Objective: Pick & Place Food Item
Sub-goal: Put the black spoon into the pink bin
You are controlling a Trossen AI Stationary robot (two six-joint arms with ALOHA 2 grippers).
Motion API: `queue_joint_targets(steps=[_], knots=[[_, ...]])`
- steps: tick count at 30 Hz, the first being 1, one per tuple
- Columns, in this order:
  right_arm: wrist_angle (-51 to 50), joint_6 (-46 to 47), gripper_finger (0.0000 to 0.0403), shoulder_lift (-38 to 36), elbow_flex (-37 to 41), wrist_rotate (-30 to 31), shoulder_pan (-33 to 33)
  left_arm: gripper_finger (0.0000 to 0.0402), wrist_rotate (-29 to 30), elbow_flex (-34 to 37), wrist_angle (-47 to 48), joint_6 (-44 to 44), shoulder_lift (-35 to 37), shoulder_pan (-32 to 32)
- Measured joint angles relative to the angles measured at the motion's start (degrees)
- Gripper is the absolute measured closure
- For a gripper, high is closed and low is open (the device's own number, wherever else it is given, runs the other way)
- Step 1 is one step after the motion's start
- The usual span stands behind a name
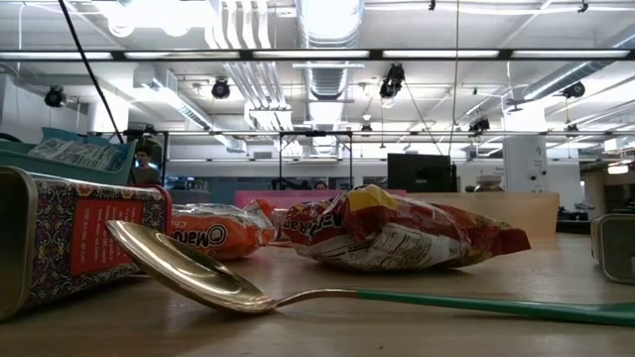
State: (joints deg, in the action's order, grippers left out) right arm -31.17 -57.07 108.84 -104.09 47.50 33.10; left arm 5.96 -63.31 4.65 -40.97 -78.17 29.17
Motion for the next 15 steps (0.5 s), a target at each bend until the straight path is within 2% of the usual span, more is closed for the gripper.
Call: queue_joint_targets(steps=[5, 15], knots=[[0.53, -3.83, 0.0395, 0.02, 0.09, 0.13, -0.01, 0.0105, -0.49, 0.00, -4.60, -0.94, -1.23, 0.02], [6.29, -8.46, 0.0395, 0.03, 0.47, 1.05, -0.46, 0.0105, -1.23, 0.00, -7.38, -2.25, -2.75, 0.00]])
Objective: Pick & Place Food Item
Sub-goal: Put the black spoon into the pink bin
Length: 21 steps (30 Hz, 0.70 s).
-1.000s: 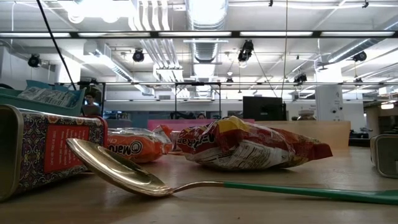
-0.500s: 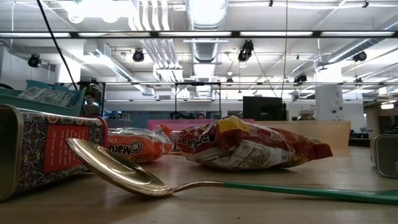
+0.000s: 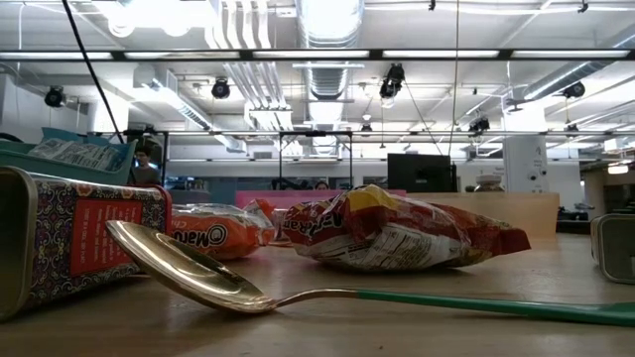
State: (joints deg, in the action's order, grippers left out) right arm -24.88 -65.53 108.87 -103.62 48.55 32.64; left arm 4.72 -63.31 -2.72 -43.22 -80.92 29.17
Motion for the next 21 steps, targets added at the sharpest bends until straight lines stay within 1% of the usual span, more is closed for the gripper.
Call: queue_joint_targets(steps=[3, 5, 9, 14, 21], knots=[[0.36, -0.13, 0.0395, -0.01, 0.40, 0.02, -0.46, 0.0108, 0.12, 0.00, -1.20, 1.05, 0.02, 0.00], [0.60, -0.56, 0.0395, -0.01, 0.62, 0.03, -0.71, 0.0117, 0.13, 0.00, -1.59, 1.24, -0.08, 0.00], [4.45, -2.07, 0.0395, -0.01, 1.62, 1.04, -1.33, 0.0159, -0.09, 0.00, -1.55, 1.41, -0.20, 0.00], [5.03, -3.72, 0.0395, -0.01, 1.73, 1.12, -1.35, 0.0234, -0.33, 0.00, -1.57, 1.42, -0.20, 0.00], [6.41, -4.81, 0.0393, -0.04, 1.75, 1.15, -1.24, 0.0372, -0.75, 0.02, -0.12, 1.85, -0.20, -0.01]])
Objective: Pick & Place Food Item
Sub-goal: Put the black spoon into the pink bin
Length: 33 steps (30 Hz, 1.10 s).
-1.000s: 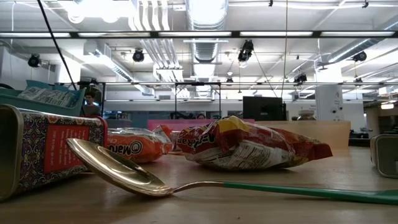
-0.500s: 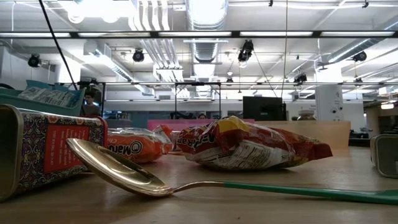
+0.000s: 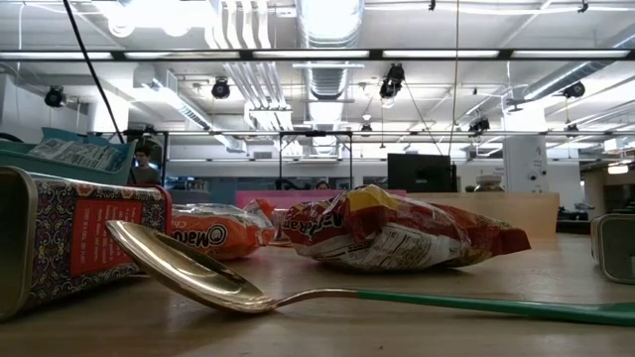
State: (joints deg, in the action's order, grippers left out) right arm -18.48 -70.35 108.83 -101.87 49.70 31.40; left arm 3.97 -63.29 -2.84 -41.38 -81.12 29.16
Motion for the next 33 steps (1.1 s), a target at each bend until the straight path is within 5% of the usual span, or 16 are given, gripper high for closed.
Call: queue_joint_targets(steps=[11, 24, 33], knots=[[-0.18, 4.08, 0.0383, -0.02, 0.00, 0.10, 0.02, 0.0388, 0.59, 0.04, 1.95, 0.25, -0.04, 0.01], [2.06, 23.10, 0.0165, 0.00, -0.06, 2.41, 0.02, 0.0400, 5.27, 0.02, 4.94, 2.06, 0.85, -0.17], [4.33, 23.60, 0.0118, 0.03, -0.02, 3.21, 0.88, 0.0400, 7.98, -0.04, 7.62, 3.57, 3.28, -0.23]])
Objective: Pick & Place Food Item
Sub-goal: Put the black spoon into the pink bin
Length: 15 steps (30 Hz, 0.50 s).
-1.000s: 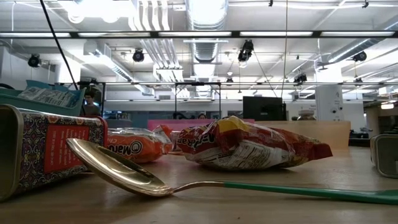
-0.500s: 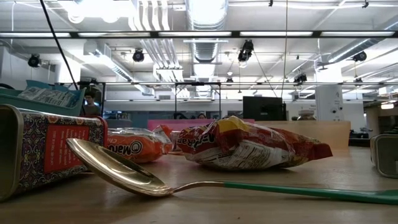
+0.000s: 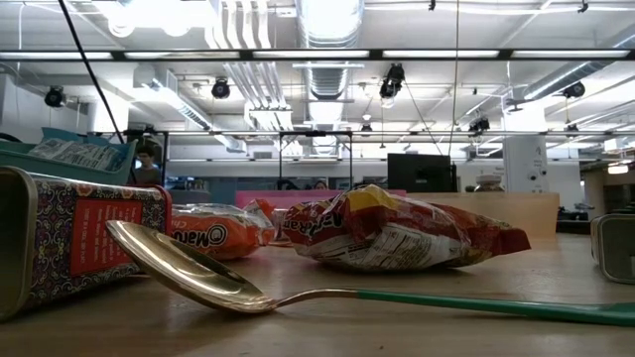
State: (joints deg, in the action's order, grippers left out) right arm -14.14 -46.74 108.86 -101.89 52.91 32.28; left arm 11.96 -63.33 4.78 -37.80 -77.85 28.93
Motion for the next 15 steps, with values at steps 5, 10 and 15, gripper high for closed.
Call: queue_joint_targets(steps=[5, 10, 15], knots=[[2.10, -0.25, 0.0117, 0.00, 0.00, 0.12, 0.40, 0.0400, 0.26, 0.00, 0.40, 0.54, 0.79, 0.00], [5.43, -4.91, 0.0117, 0.00, 0.03, 0.18, 0.70, 0.0400, 1.12, -0.15, 0.65, 0.57, 0.98, 0.07], [6.03, -5.95, 0.0117, 0.00, 0.04, 0.35, 1.42, 0.0400, 1.44, -0.31, 0.86, 0.99, 1.10, 0.07]])
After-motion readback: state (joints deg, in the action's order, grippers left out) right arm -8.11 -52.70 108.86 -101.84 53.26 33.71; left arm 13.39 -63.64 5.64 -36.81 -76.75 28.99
